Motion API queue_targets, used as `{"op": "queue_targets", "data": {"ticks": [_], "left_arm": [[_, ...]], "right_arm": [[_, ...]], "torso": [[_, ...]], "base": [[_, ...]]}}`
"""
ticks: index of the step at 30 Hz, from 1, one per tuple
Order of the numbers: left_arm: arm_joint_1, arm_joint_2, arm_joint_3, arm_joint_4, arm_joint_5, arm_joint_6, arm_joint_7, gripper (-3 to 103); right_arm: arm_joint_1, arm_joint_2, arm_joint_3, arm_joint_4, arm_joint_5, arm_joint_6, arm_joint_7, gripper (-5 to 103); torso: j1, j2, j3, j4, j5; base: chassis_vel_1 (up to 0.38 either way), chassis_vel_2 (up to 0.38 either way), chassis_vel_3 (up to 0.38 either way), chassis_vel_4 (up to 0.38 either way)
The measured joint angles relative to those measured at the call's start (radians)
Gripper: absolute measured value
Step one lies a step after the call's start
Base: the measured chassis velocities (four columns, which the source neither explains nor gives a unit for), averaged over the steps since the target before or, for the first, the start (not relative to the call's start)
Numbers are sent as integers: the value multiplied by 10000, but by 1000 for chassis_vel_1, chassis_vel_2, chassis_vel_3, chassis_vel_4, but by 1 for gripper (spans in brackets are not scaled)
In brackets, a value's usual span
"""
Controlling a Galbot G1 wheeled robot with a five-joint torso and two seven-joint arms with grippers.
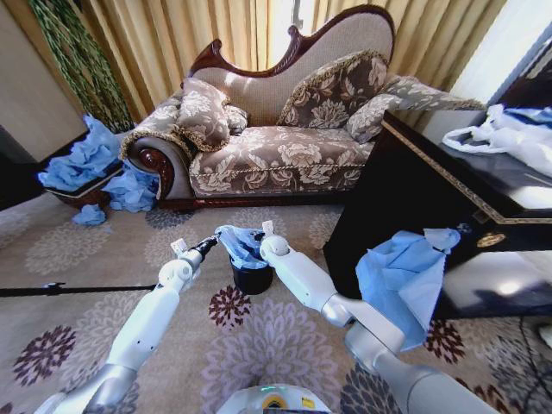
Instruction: Place a garbage bag over the trash bin.
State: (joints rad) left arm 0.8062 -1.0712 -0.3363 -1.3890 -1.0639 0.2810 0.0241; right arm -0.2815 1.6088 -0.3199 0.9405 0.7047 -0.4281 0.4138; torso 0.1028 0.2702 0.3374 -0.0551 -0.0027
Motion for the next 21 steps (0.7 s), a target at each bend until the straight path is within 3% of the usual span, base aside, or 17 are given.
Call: {"op": "queue_targets", "data": {"ticks": [2,5,8,17,20,21], "left_arm": [[0,-9,0,16,22,-7,11,0],[6,-41,4,47,81,-32,32,0],[33,-50,32,-26,119,-35,30,0],[-177,-176,237,-192,179,-33,-33,0],[-366,-185,347,-108,180,-23,-83,0],[-550,-177,419,3,169,-18,-83,0]], "right_arm": [[3,0,-29,86,31,0,18,27],[144,0,57,-53,-34,59,18,12],[294,-5,238,-377,-210,151,-51,3],[517,-76,293,-623,-651,215,-322,0],[612,-55,354,-949,-1018,426,-849,0],[797,-26,492,-1749,-1998,1235,-2122,0]], "torso": [[0,0,0,1,1],[0,0,0,3,1],[0,0,0,-1,0],[0,0,0,0,1],[0,0,0,0,1],[0,0,0,3,2]], "base": [[0,0,0,0],[0,0,0,0],[0,0,0,0],[0,0,0,0],[0,0,0,0],[0,0,0,0]]}}
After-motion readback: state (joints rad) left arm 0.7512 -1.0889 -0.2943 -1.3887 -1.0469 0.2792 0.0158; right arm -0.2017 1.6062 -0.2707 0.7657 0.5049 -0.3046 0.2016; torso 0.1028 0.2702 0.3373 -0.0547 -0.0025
